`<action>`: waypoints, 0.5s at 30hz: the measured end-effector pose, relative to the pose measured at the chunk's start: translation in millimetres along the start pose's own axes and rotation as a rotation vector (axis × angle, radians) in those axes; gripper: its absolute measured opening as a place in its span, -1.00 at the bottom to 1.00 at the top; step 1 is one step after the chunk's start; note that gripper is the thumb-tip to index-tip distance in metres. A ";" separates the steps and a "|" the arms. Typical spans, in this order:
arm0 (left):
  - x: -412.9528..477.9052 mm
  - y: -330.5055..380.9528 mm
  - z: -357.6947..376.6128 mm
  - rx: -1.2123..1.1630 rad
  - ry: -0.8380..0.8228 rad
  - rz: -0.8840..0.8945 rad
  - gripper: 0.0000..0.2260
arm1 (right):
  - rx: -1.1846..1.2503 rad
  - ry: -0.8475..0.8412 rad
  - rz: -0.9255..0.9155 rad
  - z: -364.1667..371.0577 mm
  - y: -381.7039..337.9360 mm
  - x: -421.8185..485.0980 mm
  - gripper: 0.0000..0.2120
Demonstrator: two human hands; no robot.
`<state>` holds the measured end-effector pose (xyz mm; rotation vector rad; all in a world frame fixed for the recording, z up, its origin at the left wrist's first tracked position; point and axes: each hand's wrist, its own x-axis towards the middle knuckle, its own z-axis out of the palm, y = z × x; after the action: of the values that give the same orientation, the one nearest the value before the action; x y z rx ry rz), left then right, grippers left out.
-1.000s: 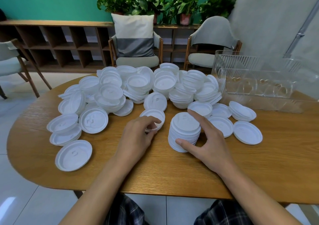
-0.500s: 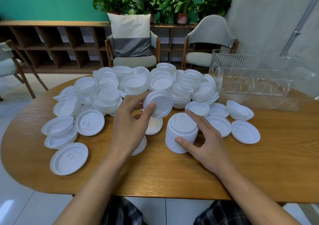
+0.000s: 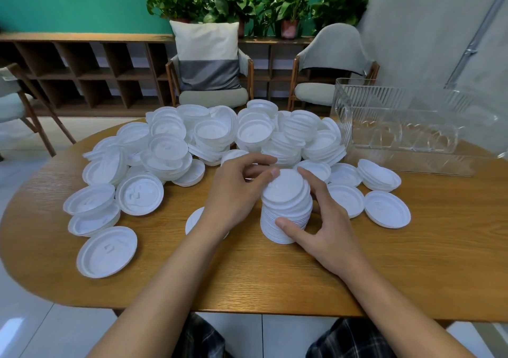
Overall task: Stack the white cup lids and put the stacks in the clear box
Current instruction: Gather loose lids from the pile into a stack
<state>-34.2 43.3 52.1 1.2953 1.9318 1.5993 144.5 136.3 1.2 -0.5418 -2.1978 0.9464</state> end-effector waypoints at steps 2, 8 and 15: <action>-0.3 -2.1 4.0 0.052 -0.007 0.008 -0.87 | -0.018 0.006 0.010 -0.2 1.3 -0.2 -0.22; -22.8 0.7 11.8 0.155 0.005 0.063 -0.62 | 0.003 0.010 0.013 0.3 1.8 0.4 -0.25; -26.3 1.8 0.8 0.235 -0.095 0.130 -0.39 | 0.050 -0.004 0.003 -1.5 -0.9 0.5 -0.19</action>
<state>-18.7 22.9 45.8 1.5880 2.0620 1.3703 145.1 136.6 2.8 -0.5205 -2.1713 1.0020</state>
